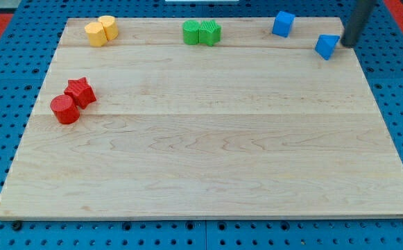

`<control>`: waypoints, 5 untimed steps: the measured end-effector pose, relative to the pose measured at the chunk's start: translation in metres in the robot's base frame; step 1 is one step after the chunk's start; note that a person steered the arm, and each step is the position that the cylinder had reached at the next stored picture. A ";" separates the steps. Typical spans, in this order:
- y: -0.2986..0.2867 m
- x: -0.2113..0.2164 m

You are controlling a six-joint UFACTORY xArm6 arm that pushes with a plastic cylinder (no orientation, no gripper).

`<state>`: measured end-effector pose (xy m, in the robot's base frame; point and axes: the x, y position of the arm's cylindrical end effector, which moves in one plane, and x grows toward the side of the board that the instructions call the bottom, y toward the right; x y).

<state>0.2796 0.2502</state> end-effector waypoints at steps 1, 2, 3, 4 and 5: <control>-0.005 -0.005; -0.020 -0.009; -0.029 -0.021; -0.062 -0.006; -0.085 0.021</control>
<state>0.3010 0.1657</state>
